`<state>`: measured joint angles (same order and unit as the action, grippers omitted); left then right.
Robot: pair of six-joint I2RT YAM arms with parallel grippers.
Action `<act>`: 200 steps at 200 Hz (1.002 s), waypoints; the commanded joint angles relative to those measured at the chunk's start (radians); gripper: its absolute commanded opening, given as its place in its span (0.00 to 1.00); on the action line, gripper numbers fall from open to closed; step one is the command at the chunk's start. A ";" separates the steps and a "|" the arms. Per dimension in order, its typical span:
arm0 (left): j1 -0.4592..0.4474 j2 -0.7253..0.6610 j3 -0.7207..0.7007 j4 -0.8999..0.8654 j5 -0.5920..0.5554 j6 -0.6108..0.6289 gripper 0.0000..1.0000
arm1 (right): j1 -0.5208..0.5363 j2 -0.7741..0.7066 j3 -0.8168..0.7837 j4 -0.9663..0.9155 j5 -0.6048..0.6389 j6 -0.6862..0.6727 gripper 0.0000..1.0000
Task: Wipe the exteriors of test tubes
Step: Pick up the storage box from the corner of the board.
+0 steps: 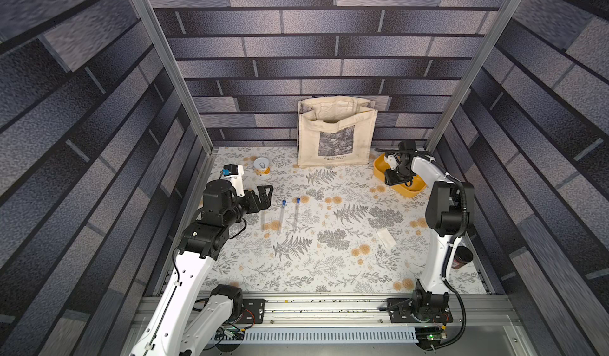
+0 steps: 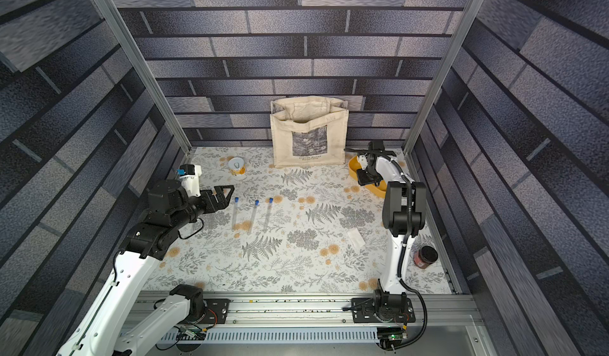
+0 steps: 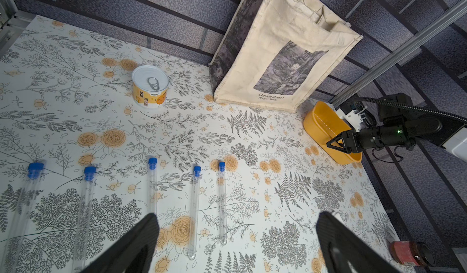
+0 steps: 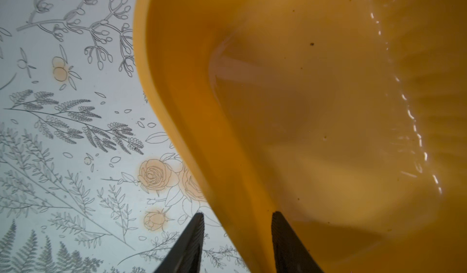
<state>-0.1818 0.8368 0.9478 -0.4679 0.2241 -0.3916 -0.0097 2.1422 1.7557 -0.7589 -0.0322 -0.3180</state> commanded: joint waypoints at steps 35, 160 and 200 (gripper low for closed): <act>-0.002 -0.020 -0.017 0.014 -0.037 0.030 1.00 | -0.006 0.030 0.015 -0.025 -0.018 0.039 0.25; -0.002 -0.072 -0.083 0.066 0.008 0.030 1.00 | 0.000 -0.143 -0.074 -0.003 0.046 0.150 0.00; -0.003 -0.069 -0.092 0.058 0.015 0.019 1.00 | 0.059 -0.247 -0.090 -0.059 0.097 0.235 0.00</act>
<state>-0.1818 0.7731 0.8684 -0.4225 0.2142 -0.3885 0.0067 1.9835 1.6722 -0.7635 0.0113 -0.1600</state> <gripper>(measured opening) 0.999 0.082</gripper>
